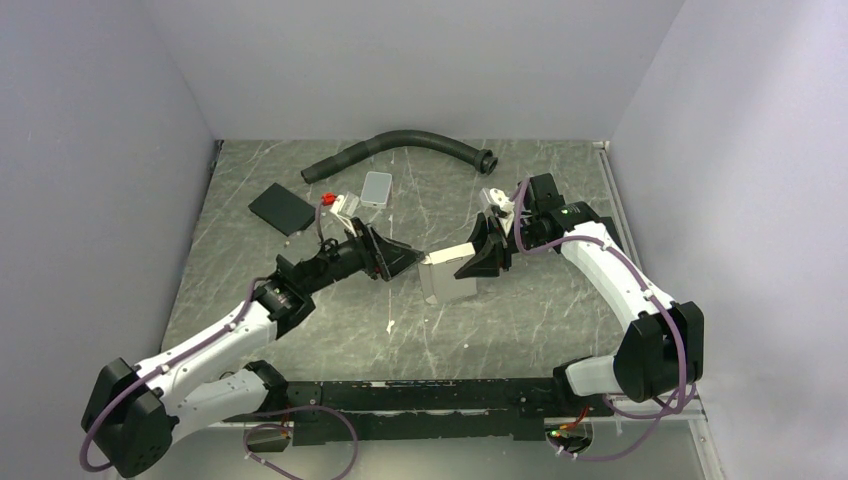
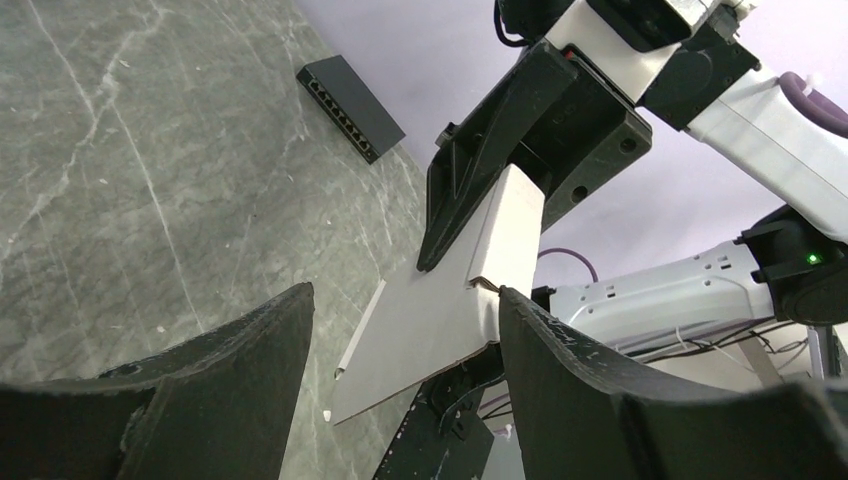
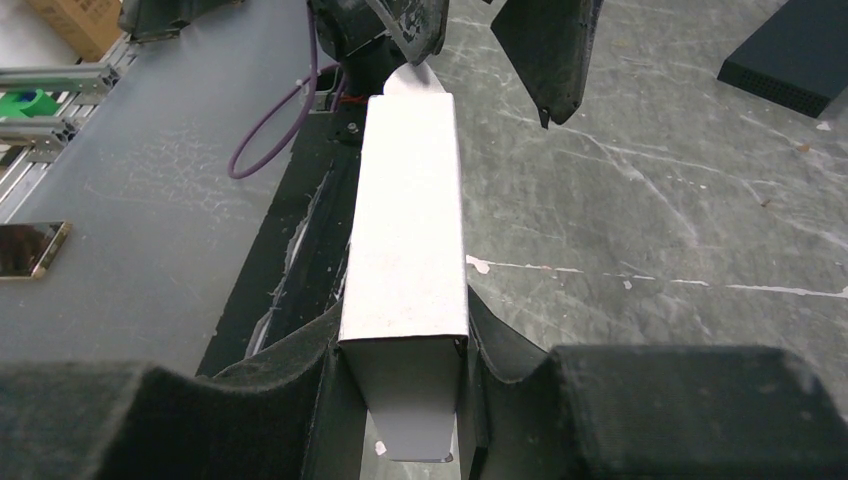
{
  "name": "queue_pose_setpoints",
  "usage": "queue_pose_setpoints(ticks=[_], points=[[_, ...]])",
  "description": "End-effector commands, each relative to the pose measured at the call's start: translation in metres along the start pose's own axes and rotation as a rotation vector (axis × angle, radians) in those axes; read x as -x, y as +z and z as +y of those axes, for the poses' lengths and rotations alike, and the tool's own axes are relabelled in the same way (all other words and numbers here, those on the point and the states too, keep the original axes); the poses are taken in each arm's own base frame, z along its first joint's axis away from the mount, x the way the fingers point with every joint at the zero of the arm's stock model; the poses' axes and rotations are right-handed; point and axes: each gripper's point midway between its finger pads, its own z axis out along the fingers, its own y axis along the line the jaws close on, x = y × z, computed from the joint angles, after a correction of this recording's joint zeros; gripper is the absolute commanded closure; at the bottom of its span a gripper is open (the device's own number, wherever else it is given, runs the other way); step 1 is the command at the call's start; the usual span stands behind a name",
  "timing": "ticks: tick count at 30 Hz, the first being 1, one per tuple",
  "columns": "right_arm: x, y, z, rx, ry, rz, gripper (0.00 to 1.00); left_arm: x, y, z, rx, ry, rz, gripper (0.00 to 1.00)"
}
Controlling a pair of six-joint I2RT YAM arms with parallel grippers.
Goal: Fold the paper box
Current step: Close the paper box at the center of the board.
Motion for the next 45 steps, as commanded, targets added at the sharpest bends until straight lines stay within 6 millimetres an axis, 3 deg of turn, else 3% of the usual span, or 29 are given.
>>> queue_pose_setpoints(ticks=[1,21,31,45], points=[[0.017,-0.001,-0.004,0.006,-0.08,-0.027,1.0,0.011,0.004,-0.024,-0.086,0.007,0.003,0.29],[0.014,0.0,-0.006,0.001,-0.071,-0.023,1.0,-0.001,0.008,-0.025,-0.115,-0.009,0.063,0.34],[0.014,0.0,-0.005,0.002,-0.073,-0.023,1.0,-0.006,0.01,-0.017,-0.082,-0.003,0.093,0.49],[0.005,0.003,-0.007,-0.015,-0.109,0.037,1.0,-0.013,0.017,-0.012,-0.062,-0.087,0.146,0.54]])
